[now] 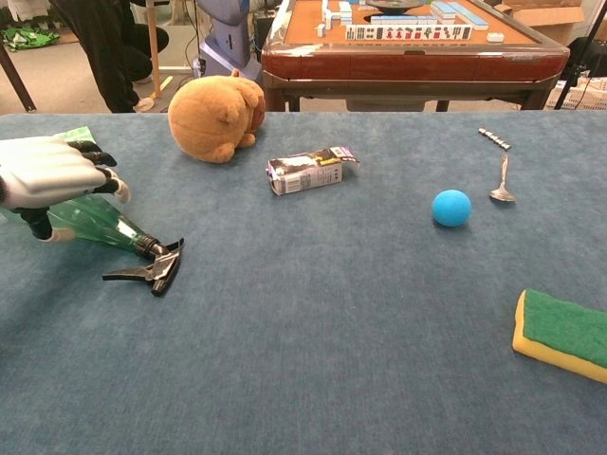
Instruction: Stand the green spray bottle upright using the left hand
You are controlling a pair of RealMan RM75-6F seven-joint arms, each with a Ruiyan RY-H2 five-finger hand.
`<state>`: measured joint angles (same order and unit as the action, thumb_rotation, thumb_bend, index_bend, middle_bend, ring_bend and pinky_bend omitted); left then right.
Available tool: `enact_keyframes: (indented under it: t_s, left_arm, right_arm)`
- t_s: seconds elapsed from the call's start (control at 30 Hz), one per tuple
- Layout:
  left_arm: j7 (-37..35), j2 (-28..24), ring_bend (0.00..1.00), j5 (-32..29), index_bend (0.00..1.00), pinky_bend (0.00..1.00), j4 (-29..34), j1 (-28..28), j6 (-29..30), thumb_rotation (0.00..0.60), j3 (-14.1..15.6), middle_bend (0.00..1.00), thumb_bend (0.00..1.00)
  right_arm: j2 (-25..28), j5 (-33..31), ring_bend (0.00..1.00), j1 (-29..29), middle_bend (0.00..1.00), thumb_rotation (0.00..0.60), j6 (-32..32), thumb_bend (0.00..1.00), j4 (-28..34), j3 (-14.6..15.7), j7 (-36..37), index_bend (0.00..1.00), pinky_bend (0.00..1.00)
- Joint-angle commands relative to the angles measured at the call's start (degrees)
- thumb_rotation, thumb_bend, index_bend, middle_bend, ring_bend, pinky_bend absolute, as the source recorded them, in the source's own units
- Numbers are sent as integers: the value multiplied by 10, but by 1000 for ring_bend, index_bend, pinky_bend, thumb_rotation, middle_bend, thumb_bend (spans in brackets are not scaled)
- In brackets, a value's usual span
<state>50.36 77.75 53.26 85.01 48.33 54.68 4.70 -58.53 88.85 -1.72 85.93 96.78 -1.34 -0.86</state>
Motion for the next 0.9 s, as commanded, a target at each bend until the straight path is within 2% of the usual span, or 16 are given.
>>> enact_keyframes:
  t_s: [0.03, 0.23, 0.3, 0.4, 0.53, 0.63, 0.9]
  left_arm:
    - [5, 7, 0, -2, 194, 0, -9, -1, -2, 600, 1, 182, 345]
    - [17, 19, 0, 3, 254, 0, -27, -5, -2, 600, 6, 200, 345]
    - [12, 23, 18, 12, 292, 0, -35, -8, 2, 600, 4, 239, 344]
    - [-19, 29, 99, 42, 378, 0, -50, -15, 12, 600, -2, 336, 343]
    - [-93, 25, 168, 91, 452, 0, -61, -24, 23, 600, -18, 419, 341]
    - [-157, 12, 186, 113, 469, 0, -49, -29, 25, 600, -34, 438, 341]
    - [-421, -34, 187, 149, 460, 0, 22, -49, 38, 600, -116, 439, 337]
  right_arm:
    - [0, 0, 0, 0, 54, 600, 0, 269, 0, 0, 1, 114, 0]
    - [0, -2, 0, 0, 55, 600, -1, 269, -1, 0, 1, 114, 0]
    - [1, -1, 0, 0, 55, 600, -1, 269, 0, 0, 1, 114, 0]
    - [1, 0, 0, 0, 54, 600, 0, 269, 1, 0, 0, 114, 0]
    - [2, 0, 0, 0, 54, 600, 1, 268, 2, -1, 0, 114, 0]
    - [2, 1, 0, 0, 54, 600, 2, 268, 2, -1, 0, 114, 0]
    - [1, 1, 0, 1, 55, 600, 2, 268, 1, 0, 2, 114, 0]
